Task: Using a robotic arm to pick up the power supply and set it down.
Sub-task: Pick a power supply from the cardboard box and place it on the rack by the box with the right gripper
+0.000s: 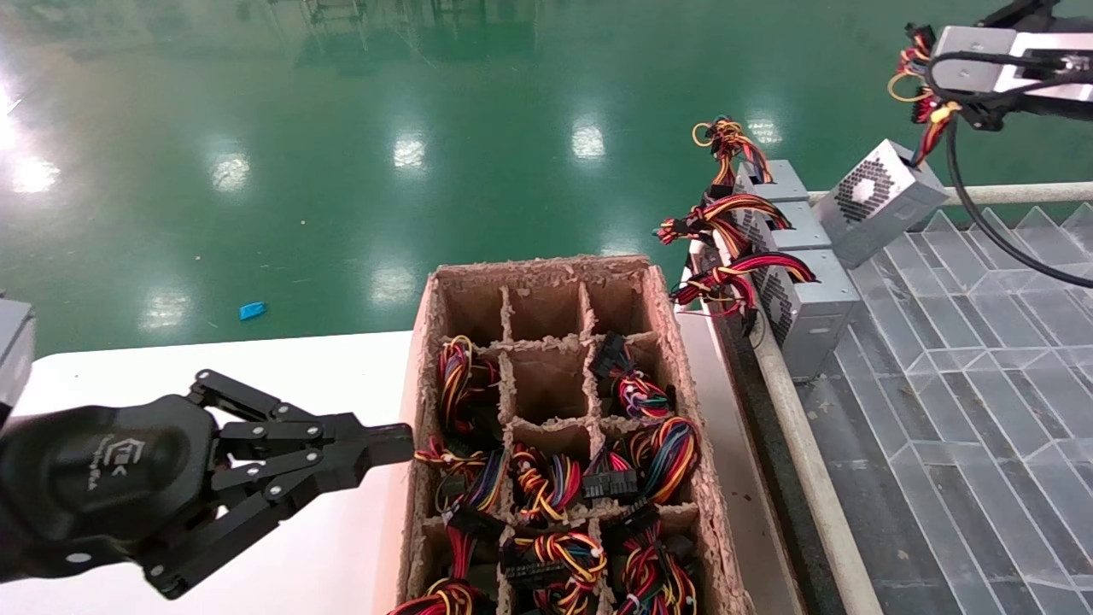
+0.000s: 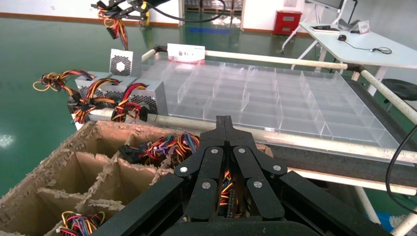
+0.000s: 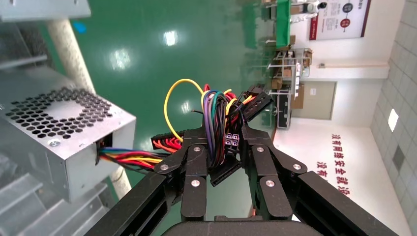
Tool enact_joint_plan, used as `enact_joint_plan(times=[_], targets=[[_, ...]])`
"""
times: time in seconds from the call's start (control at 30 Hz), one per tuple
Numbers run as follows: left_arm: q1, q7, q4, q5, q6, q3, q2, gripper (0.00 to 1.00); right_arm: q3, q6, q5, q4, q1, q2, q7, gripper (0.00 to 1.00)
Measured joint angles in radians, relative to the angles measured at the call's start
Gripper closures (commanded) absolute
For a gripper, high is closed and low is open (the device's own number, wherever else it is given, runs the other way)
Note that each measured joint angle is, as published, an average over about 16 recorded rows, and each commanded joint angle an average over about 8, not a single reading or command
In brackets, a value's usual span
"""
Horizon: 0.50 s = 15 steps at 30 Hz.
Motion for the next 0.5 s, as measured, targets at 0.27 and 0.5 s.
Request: enact_joint_plan(times=[0.27, 0.5], targets=[[0.000, 0.000, 0.000, 0.000, 0.000, 0.000, 0.000, 1.00, 0.016, -0.005, 0.021, -0.021, -0.007, -0.019, -0.046, 1.00], [0.000, 0.000, 0.000, 0.000, 0.000, 0.000, 0.000, 1.00, 0.038, -0.010, 0.053, -0.025, -0.027, -0.042, -0.089, 1.00]])
